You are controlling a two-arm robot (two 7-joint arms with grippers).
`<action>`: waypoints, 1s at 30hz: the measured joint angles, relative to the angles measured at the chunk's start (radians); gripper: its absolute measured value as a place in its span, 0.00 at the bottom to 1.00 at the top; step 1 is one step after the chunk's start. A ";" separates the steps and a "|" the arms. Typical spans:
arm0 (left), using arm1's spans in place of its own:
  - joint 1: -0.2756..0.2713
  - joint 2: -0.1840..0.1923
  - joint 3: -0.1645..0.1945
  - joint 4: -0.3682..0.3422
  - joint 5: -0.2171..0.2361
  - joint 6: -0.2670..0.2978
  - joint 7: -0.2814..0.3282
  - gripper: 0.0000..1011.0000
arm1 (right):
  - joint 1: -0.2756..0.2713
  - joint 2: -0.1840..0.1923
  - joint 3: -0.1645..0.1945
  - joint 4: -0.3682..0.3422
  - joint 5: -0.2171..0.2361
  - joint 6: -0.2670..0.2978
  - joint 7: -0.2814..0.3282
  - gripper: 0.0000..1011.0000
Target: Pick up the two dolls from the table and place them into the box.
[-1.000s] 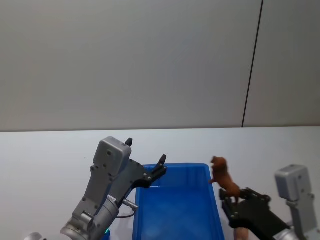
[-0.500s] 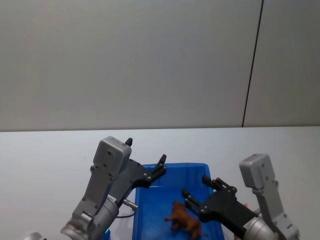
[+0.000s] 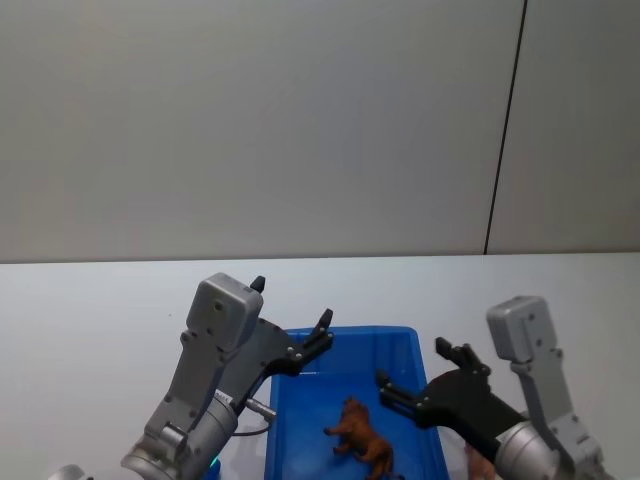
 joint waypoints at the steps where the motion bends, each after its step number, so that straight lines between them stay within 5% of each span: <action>1: 0.000 0.000 0.000 0.000 0.000 0.000 0.000 0.99 | -0.005 0.003 0.003 -0.006 0.001 0.002 -0.015 0.99; 20: 0.000 0.000 0.000 0.000 0.000 0.000 0.000 0.99 | -0.132 0.067 0.029 -0.127 -0.005 0.059 -0.220 0.99; 30: 0.000 0.000 0.000 0.000 0.000 0.000 0.000 0.99 | -0.181 0.079 0.029 -0.145 -0.018 0.093 -0.273 0.99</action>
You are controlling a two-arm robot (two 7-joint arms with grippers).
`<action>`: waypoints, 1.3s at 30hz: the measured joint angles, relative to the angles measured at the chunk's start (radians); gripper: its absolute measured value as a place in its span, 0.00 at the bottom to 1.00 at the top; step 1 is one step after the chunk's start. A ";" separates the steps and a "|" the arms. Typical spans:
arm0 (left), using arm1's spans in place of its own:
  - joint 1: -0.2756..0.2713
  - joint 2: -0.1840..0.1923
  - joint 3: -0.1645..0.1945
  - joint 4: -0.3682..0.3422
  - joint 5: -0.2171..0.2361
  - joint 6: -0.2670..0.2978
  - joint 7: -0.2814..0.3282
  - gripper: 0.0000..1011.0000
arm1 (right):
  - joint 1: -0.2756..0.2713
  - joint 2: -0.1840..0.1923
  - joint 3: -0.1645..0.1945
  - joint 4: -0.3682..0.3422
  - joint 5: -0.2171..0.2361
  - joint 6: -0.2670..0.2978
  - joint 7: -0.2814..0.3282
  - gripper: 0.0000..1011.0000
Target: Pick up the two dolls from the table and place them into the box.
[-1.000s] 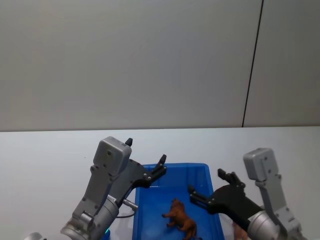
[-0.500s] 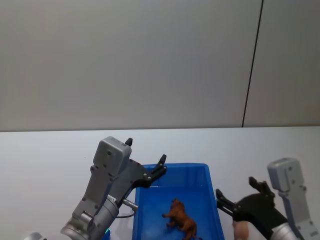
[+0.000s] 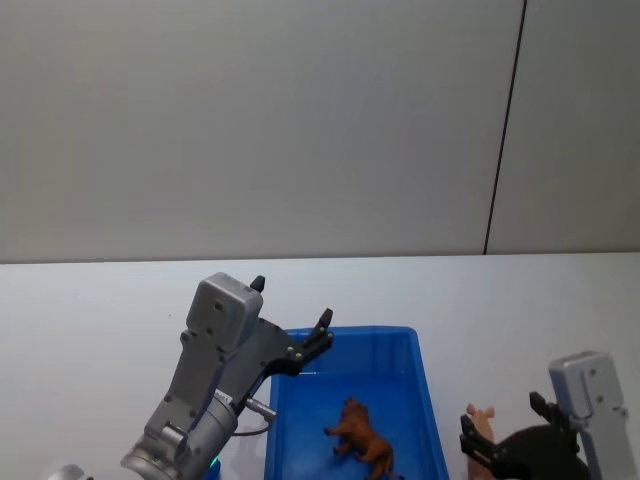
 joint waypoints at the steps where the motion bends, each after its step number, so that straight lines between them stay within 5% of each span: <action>1: 0.000 0.000 0.000 0.000 0.000 0.000 0.000 0.99 | -0.001 0.000 0.000 0.000 -0.001 0.001 -0.002 0.99; 15: 0.000 0.000 0.000 0.000 0.000 0.000 0.000 0.99 | -0.014 -0.011 -0.013 0.053 -0.033 -0.007 0.008 0.98; 39: 0.000 0.000 0.000 0.000 0.000 0.000 0.000 0.99 | -0.007 -0.036 -0.016 0.139 -0.052 -0.026 -0.005 0.35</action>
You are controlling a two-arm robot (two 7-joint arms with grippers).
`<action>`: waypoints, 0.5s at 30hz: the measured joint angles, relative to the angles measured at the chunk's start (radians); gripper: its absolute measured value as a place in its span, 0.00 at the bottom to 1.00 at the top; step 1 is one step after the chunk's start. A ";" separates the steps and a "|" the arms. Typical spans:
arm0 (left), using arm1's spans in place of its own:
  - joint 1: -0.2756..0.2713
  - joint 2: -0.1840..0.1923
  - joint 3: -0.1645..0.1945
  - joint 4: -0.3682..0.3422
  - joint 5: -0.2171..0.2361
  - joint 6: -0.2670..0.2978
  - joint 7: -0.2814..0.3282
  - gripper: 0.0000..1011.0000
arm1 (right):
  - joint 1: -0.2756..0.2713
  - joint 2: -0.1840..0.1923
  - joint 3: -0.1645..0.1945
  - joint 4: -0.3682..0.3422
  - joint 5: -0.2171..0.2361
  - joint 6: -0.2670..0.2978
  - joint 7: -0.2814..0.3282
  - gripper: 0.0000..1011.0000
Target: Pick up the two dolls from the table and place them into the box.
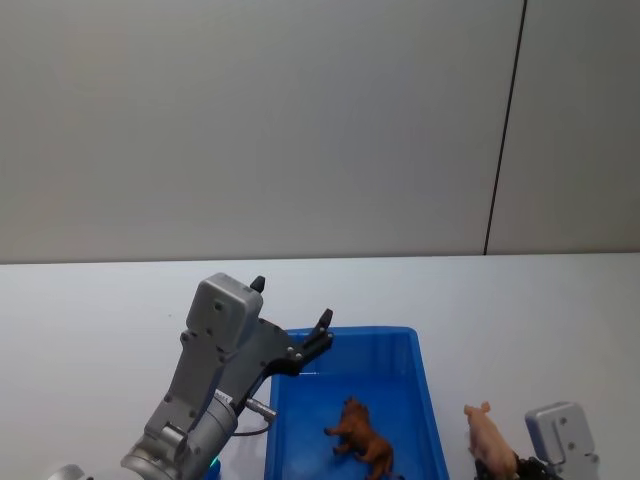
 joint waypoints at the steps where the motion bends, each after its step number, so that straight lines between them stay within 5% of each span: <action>1: 0.000 0.000 0.000 0.000 0.000 0.000 0.000 0.99 | -0.001 0.000 0.000 0.001 -0.001 -0.005 -0.002 0.35; 15: 0.000 0.000 0.000 0.000 0.000 0.000 0.000 0.99 | -0.009 0.000 0.001 -0.024 -0.013 -0.115 0.029 0.35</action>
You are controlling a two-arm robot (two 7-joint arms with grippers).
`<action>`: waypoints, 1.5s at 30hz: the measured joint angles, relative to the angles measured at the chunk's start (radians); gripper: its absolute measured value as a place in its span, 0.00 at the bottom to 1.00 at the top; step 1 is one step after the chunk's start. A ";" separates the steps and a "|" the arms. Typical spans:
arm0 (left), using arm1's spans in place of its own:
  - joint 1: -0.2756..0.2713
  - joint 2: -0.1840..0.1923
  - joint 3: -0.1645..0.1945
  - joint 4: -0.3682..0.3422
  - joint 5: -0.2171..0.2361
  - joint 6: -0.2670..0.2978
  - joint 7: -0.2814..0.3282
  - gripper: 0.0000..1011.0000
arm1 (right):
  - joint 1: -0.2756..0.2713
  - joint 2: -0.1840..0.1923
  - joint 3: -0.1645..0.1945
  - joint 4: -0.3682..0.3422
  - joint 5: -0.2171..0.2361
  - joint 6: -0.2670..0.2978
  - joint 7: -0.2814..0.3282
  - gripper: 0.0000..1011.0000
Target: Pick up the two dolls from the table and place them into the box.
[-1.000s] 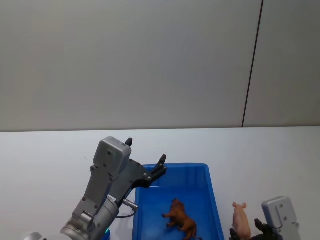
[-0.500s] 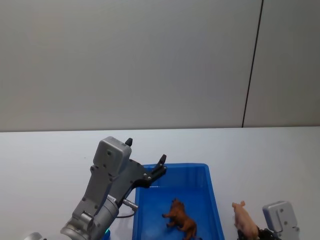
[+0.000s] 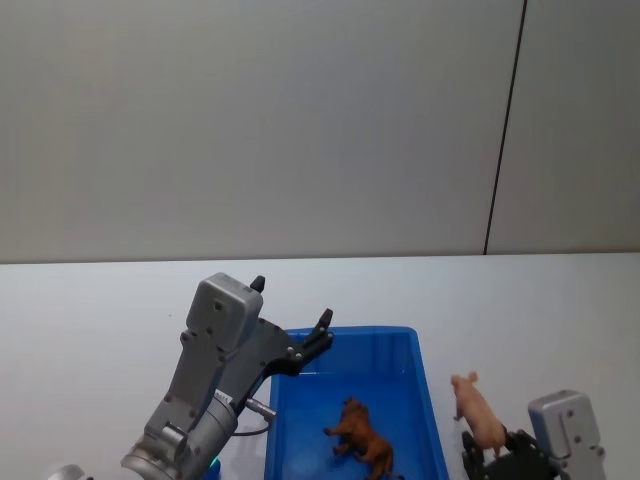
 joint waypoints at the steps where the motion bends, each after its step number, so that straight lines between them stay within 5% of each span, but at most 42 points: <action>1: 0.000 0.000 0.000 0.000 0.000 0.000 0.000 0.99 | 0.001 0.000 0.000 -0.004 0.000 -0.013 0.010 0.36; 17: 0.000 0.000 0.000 0.000 0.000 0.000 0.000 0.99 | 0.068 -0.047 -0.022 -0.031 0.017 -0.086 0.165 0.37; 26: 0.000 0.000 0.000 0.000 0.000 0.000 0.000 0.99 | 0.129 -0.089 -0.034 0.001 0.022 -0.050 0.227 0.69; 37: 0.000 0.000 0.000 0.000 0.000 0.000 0.000 0.99 | 0.140 -0.107 -0.040 0.004 0.021 -0.012 0.189 0.98; 45: 0.000 0.000 0.000 0.000 0.000 0.000 0.000 0.99 | 0.104 -0.094 -0.034 -0.034 0.029 -0.010 0.112 0.99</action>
